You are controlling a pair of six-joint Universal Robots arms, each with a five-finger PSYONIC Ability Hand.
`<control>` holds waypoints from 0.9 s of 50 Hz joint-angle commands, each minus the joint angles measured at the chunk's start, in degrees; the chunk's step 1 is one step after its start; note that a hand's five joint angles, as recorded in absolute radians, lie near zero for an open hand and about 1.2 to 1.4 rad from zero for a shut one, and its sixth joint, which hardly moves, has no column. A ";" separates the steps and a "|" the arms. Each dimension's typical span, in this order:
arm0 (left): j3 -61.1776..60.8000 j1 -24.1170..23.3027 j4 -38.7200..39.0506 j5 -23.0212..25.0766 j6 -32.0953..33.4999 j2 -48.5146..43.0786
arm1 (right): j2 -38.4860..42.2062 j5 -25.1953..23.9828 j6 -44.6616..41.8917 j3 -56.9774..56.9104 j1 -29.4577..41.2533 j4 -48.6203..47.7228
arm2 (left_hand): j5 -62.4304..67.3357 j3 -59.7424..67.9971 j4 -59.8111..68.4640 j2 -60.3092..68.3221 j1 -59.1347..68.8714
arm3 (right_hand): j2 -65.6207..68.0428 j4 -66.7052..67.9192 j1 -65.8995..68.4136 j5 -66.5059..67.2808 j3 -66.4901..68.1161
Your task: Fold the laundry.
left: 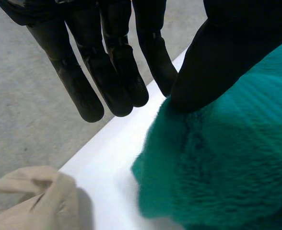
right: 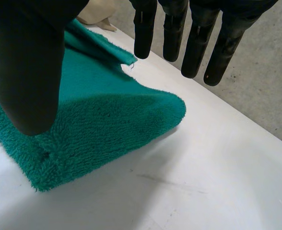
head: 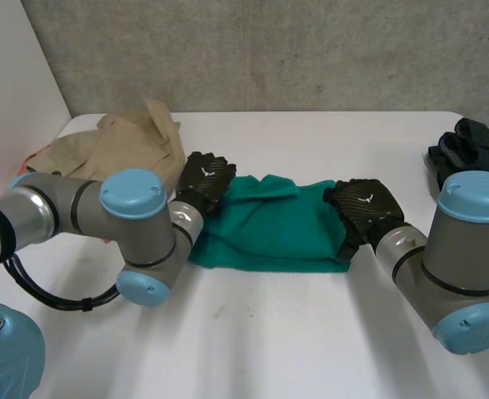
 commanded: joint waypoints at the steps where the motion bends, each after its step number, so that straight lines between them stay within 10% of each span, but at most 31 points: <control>1: 2.48 2.31 1.12 -7.87 -0.53 0.80 | -0.10 0.10 0.05 -0.07 -0.03 0.27 | 13.91 12.11 11.61 11.77 14.25 | 5.91 5.20 8.36 5.00 4.95; 11: 6.01 4.17 0.78 -11.05 -0.26 -2.54 | -0.27 0.10 0.14 0.20 0.23 0.62 | 9.27 7.47 6.97 7.13 9.61 | 5.24 4.53 7.69 4.34 4.28; 14: 3.37 3.82 0.69 -10.70 -0.35 -1.75 | -0.27 0.10 0.14 0.28 0.05 0.62 | -43.44 -45.25 -45.74 -45.58 -43.11 | 4.56 3.86 7.01 3.66 3.61; 16: 1.62 3.55 0.95 -10.43 -0.18 -0.79 | -0.27 0.01 0.14 0.37 0.05 0.62 | -56.09 -57.89 -58.39 -58.23 -55.75 | 4.56 3.85 7.01 3.66 3.61; 45: -11.23 4.78 0.42 0.90 0.09 5.73 | -0.01 0.01 0.31 0.20 0.85 2.03 | -27.96 -29.76 -30.26 -30.10 -27.62 | 6.75 6.04 9.20 5.85 5.79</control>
